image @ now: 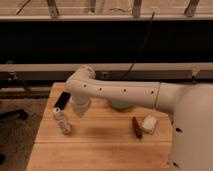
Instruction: Knock the bottle over
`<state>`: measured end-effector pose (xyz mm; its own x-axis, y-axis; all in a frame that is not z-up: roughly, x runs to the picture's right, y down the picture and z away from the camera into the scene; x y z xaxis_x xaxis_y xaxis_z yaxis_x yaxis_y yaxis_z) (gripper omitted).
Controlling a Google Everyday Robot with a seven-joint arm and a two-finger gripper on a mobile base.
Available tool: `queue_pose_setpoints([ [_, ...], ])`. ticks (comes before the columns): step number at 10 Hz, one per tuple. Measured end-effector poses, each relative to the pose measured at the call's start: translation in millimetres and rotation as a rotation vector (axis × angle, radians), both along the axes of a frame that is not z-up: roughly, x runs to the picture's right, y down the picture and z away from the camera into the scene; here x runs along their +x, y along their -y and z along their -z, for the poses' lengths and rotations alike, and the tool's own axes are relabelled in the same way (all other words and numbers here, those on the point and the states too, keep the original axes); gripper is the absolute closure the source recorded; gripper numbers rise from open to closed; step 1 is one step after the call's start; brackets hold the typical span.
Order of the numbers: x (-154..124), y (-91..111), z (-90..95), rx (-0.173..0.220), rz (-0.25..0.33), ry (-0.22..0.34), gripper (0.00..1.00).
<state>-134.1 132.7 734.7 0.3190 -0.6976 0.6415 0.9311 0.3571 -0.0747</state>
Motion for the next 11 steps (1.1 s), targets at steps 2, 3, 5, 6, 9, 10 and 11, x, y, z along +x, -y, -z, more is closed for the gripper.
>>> queue_pose_setpoints([
  [2, -11, -5, 1.7, -0.005, 0.024, 0.021, 1.00],
  [3, -16, -6, 2.6, -0.005, 0.032, 0.030, 1.00],
  [5, -26, -8, 1.3, 0.000, 0.041, 0.044, 1.00],
  [6, -35, -8, 0.7, 0.002, 0.047, 0.056, 1.00],
  [9, -59, -7, 1.0, 0.009, 0.073, 0.087, 1.00],
  [10, -66, -8, 1.6, 0.011, 0.085, 0.097, 1.00],
  [11, -74, -8, 2.9, 0.013, 0.097, 0.107, 1.00],
])
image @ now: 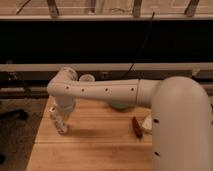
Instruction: Knock the bottle over
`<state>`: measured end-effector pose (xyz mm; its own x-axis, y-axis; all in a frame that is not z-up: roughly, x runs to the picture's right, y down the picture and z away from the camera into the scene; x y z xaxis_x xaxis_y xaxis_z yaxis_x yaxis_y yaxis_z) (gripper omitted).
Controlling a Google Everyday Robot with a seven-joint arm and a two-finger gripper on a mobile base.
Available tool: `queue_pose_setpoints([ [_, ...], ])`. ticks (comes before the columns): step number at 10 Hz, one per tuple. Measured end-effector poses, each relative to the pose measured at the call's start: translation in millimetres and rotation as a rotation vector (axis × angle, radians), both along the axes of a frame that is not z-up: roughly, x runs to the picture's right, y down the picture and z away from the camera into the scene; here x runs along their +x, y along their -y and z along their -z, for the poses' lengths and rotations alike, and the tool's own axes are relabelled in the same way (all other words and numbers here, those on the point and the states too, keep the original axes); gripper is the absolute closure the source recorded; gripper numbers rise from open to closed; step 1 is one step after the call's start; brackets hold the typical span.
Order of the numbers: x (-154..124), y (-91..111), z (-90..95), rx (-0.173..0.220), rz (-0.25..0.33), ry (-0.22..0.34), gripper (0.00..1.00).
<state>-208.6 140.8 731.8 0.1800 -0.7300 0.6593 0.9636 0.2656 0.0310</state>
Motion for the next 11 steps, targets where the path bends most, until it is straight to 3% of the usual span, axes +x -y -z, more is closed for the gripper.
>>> queue_pose_setpoints([
  [6, -62, -9, 13.7, 0.013, 0.093, 0.086, 1.00],
  [11, -89, -5, 17.6, 0.025, 0.104, 0.130, 1.00],
])
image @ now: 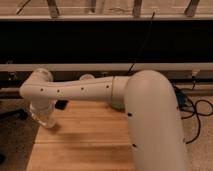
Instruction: Knock the bottle over
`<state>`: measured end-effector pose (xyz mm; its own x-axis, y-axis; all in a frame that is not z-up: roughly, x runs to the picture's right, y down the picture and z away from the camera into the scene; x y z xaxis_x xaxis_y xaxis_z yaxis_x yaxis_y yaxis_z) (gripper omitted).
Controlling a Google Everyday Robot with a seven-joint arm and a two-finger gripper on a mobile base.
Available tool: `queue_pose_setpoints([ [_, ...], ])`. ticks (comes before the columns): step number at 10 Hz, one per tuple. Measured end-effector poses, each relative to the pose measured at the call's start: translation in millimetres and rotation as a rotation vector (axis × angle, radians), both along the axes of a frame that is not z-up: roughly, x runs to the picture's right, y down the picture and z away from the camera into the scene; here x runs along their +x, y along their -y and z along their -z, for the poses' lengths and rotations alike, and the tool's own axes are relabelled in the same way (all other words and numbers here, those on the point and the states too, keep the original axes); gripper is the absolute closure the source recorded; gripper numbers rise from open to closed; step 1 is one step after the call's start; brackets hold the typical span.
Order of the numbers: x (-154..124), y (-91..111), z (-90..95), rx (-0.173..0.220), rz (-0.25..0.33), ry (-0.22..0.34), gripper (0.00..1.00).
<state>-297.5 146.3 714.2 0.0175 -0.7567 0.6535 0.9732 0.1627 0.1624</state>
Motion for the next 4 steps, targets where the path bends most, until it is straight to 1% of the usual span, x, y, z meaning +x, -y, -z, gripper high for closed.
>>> queue_pose_setpoints([
  [1, 3, 4, -4.0, 0.003, -0.011, -0.005, 1.00],
  [2, 12, 7, -7.8, 0.002, -0.022, -0.011, 1.00],
  [4, 40, 9, -12.0, 0.003, -0.035, -0.015, 1.00],
])
